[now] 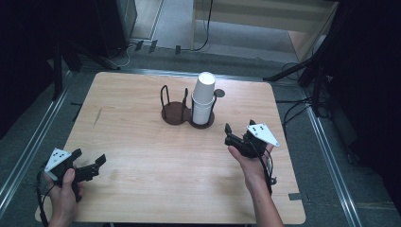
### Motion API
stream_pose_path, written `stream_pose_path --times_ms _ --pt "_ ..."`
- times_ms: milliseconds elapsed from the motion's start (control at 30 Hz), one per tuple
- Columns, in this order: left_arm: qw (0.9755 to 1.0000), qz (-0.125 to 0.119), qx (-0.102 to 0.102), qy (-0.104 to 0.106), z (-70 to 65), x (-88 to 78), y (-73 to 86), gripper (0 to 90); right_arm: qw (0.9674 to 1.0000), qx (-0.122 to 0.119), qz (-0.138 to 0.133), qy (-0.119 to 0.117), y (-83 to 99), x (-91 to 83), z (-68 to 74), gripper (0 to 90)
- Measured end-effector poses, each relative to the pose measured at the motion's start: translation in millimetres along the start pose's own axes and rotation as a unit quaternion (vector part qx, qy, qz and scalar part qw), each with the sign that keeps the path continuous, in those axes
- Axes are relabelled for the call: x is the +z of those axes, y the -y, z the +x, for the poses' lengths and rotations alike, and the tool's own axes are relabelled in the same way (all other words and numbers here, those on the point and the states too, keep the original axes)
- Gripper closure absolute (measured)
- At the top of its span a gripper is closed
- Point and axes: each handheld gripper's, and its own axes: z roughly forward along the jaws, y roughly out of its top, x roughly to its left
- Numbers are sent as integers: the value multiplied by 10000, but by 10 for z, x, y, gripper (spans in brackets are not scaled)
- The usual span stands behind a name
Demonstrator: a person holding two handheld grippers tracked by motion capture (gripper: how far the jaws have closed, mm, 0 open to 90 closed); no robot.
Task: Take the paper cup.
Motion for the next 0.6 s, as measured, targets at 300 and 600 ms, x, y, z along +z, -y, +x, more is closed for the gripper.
stream_pose_path --times_ms 300,600 --pt "10000 2 -3 8 1 -2 0 0 9999 -18 -68 -143 -133 120 125 137" --pt "10000 7 5 20 1 -2 0 0 9996 -52 -118 -261 -227 238 266 139"
